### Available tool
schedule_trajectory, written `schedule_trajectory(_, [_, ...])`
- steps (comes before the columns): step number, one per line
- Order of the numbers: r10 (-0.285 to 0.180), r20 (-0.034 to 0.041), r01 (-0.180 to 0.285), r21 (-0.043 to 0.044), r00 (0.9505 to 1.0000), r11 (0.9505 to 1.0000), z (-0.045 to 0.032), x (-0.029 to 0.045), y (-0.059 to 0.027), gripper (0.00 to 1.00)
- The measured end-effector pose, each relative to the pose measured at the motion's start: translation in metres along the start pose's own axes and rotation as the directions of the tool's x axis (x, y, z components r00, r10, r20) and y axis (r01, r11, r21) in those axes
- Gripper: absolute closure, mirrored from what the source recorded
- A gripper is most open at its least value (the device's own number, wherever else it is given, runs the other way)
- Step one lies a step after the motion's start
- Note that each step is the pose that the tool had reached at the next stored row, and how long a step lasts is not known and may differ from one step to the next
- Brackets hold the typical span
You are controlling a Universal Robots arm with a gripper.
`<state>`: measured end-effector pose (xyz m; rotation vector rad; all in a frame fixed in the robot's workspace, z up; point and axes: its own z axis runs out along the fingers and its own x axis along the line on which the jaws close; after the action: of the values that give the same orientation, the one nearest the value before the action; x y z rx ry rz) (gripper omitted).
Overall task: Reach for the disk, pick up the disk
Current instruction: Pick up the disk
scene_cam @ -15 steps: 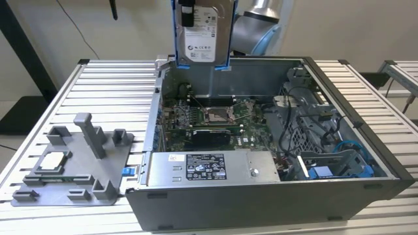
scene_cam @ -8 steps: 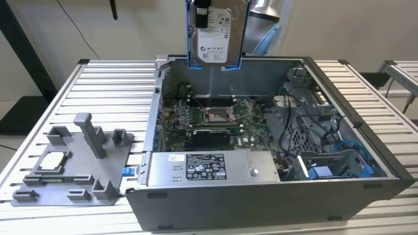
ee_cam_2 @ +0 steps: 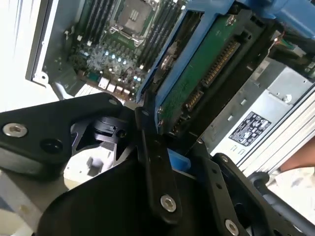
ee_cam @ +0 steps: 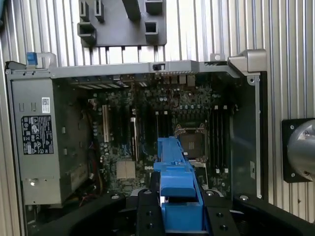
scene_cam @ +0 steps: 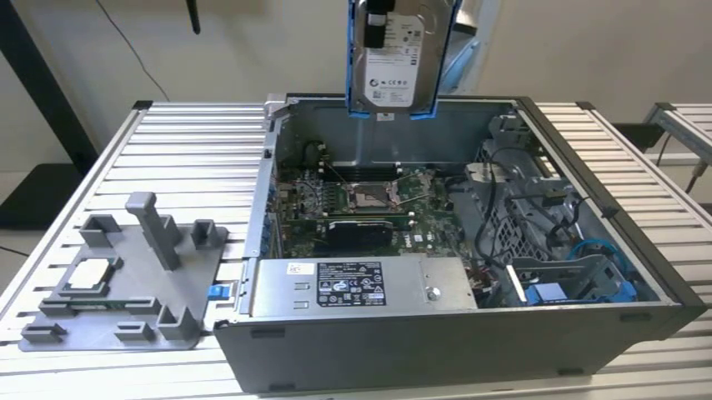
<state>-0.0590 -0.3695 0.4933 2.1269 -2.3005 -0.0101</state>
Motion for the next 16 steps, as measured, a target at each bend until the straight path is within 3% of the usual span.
schedule_trajectory(7, [0.0, -0.0001, 0.0, -0.0001, 1.0, 1.0, -0.0003, -0.0021, -0.0273, 1.0])
schedule_trajectory(16, [0.0, 0.0, 0.0, 0.0, 1.0, 1.0, -0.0006, -0.0044, -0.0563, 1.0])
